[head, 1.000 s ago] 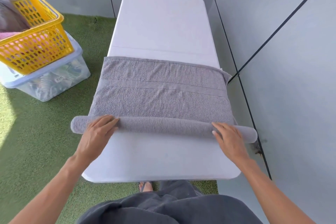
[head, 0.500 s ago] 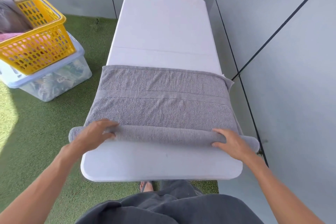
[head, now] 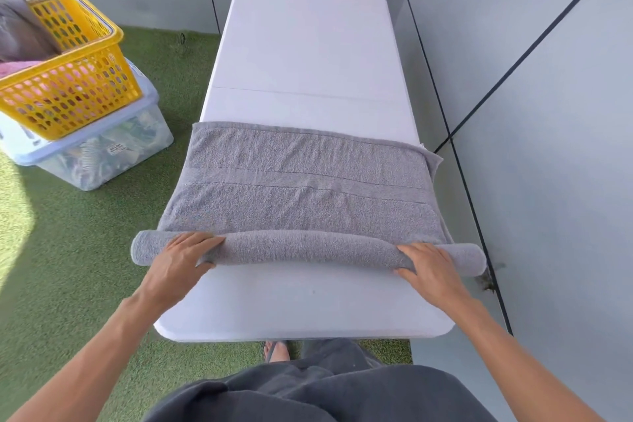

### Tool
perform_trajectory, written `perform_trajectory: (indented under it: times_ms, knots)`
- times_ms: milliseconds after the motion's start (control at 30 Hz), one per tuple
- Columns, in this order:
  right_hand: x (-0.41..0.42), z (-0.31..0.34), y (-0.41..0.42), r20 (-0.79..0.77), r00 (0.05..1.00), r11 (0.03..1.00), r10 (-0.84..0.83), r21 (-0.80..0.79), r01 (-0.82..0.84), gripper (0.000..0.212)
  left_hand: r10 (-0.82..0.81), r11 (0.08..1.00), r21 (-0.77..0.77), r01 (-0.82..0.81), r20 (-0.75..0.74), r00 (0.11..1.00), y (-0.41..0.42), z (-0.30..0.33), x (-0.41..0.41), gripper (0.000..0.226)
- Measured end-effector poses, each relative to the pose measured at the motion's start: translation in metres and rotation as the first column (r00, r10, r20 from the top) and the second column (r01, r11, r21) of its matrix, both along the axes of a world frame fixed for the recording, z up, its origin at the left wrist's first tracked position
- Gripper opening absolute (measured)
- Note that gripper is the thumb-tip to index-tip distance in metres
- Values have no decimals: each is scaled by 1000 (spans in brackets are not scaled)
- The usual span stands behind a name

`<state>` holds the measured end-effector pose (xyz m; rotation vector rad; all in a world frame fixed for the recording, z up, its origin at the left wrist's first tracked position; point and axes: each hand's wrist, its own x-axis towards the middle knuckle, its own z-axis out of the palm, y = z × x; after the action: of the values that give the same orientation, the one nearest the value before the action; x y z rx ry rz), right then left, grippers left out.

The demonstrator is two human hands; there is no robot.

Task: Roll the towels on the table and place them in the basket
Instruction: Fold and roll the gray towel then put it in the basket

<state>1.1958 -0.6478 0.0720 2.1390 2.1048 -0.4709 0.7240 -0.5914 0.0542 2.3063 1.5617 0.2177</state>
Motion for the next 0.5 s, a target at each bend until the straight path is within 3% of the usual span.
perform_trajectory:
  times_ms: [100,167,233,300,367,500]
  knots:
    - [11,11,3,-83,997,980,6,-200,-23,46,23,960,-281,-14,28,999,16,12,-6,53]
    - [17,14,12,-195,977,946,-89,-322,22,42,41,901,-434,-19,40,998,31,20,-6,47]
    - [17,10,19,-268,949,968,-164,-231,102,44,113,928,-370,-38,183,977,40,21,-3,43]
    - [8,1,16,-269,952,988,-143,21,154,44,116,986,-150,-77,277,954,40,21,5,33]
    - [-4,-5,6,-205,972,974,-115,169,150,46,54,998,31,-63,249,967,32,17,11,30]
    - [-15,-11,-15,-37,997,992,-71,102,75,65,-31,1000,9,30,64,997,14,-3,6,60]
